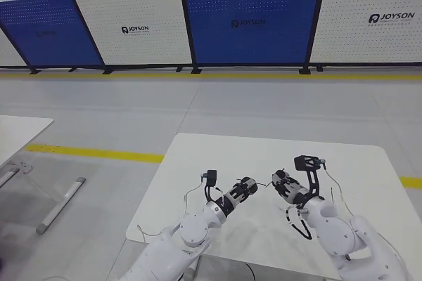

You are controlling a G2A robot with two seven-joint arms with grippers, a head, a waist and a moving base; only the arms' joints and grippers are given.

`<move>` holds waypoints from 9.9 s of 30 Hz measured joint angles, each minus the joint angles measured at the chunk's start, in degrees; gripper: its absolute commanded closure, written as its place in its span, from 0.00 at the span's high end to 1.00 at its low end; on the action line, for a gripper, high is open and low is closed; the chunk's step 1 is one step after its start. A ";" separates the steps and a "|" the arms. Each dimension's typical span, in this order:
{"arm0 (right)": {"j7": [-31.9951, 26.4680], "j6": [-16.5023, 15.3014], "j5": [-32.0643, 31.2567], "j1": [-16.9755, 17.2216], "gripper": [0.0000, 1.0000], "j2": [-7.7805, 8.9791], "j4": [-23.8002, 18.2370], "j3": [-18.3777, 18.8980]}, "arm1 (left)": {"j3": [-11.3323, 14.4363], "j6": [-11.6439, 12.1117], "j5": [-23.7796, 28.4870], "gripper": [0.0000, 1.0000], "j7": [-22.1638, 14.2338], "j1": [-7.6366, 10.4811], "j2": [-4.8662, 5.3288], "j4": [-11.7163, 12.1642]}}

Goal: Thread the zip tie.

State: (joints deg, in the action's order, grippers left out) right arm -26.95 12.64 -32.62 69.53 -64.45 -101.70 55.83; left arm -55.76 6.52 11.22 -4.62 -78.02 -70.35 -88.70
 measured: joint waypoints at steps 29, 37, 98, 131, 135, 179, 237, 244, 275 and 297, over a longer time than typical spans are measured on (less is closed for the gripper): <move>0.77 -0.39 0.21 0.33 0.00 -0.79 1.12 0.65 | 0.00 0.00 0.00 0.00 0.00 0.00 0.00 0.00; 0.77 -0.39 0.22 0.33 0.00 -0.79 1.12 0.65 | 0.00 0.00 0.00 0.00 0.00 0.00 0.00 0.00; 3.71 -1.72 -1.62 2.70 0.00 -1.02 0.80 2.30 | 0.00 0.00 0.00 0.00 0.00 0.00 0.00 0.00; 2.62 -3.01 -1.14 4.03 0.00 -1.06 -0.80 3.12 | 0.00 0.00 0.00 0.00 0.00 0.00 0.00 0.00; 2.62 -3.01 -1.14 4.03 0.00 -1.06 -0.80 3.12 | 0.00 0.00 0.00 0.00 0.00 0.00 0.00 0.00; 2.26 -1.35 -5.82 2.59 0.00 -2.55 0.36 1.47 | 0.00 0.00 0.00 0.00 0.00 0.00 0.00 0.00; 3.53 -4.35 -6.92 5.29 0.00 -3.13 0.18 4.01 | -0.29 -0.64 -0.81 0.00 0.19 -0.64 -0.35 0.24; 3.19 -5.14 -7.05 5.14 0.00 -3.28 0.48 3.89 | -0.33 -0.71 -0.71 0.00 0.29 -0.63 -0.39 0.31; 3.29 -5.23 -8.75 4.43 0.00 -4.61 2.20 2.94 | -0.33 -0.71 -0.71 0.00 0.28 -0.63 -0.38 0.30; 2.85 -6.48 -9.46 5.50 0.00 -5.16 1.85 3.96 | -0.33 -0.71 -0.71 0.00 0.28 -0.63 -0.38 0.30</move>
State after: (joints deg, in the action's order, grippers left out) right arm -24.10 6.16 -42.08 75.04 -69.61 -99.84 59.79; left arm -56.09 5.81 10.51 -4.34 -78.65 -70.74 -88.40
